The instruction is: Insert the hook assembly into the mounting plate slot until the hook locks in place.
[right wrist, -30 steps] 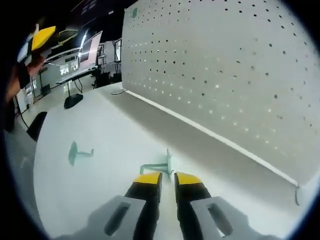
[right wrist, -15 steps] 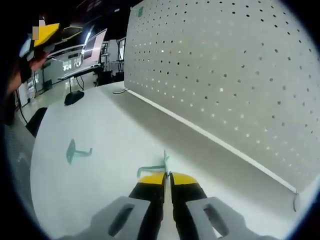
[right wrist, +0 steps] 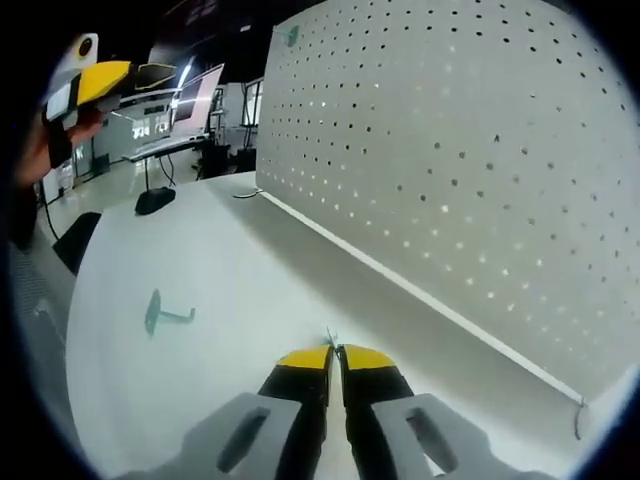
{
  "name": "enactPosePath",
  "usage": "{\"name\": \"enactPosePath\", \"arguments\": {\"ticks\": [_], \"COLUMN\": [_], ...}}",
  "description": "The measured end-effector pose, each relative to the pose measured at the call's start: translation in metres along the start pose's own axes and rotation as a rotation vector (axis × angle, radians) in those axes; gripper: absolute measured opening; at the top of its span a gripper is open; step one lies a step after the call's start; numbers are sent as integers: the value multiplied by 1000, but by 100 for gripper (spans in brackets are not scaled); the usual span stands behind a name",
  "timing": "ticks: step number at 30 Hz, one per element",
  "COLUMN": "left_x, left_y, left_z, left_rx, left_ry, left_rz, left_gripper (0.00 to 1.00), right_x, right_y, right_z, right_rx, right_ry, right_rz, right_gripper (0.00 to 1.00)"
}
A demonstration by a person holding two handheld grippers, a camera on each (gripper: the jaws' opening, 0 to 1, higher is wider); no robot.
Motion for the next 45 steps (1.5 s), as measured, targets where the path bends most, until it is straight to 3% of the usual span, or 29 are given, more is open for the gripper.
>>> {"name": "enactPosePath", "arguments": {"ticks": [14, 25, 33, 41, 45], "left_x": [5, 6, 5, 7, 9], "left_y": [1, 2, 3, 1, 1], "left_z": [-1, -1, 0, -1, -2], "left_rx": [2, 6, 10, 2, 1], "left_ry": [-21, -23, -21, -27, -37], "left_rz": [-10, -15, -16, -15, -19], "left_gripper": [52, 51, 51, 51, 51], "right_x": [7, -4, -2, -2, -1], "right_y": [0, -16, -27, -25, -26], "right_z": [8, 5, 3, -5, -7], "right_rx": [6, -94, -129, -94, -95], "right_ry": [-18, 3, 5, -7, -12], "right_rz": [-6, 73, 28, -12, 12], "right_gripper": [0, 0, 7, 7, 4]}}
Point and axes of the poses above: the point that each gripper's makers call its tool centre point, and the gripper's own axes: z roughly backward along the fingers, x roughly to its right, y roughly out of its top, the point moved 6 cm from there along z, roughly backward along the fingers, and after that the axes turned 1 degree about -z, right-handed, at the moved point
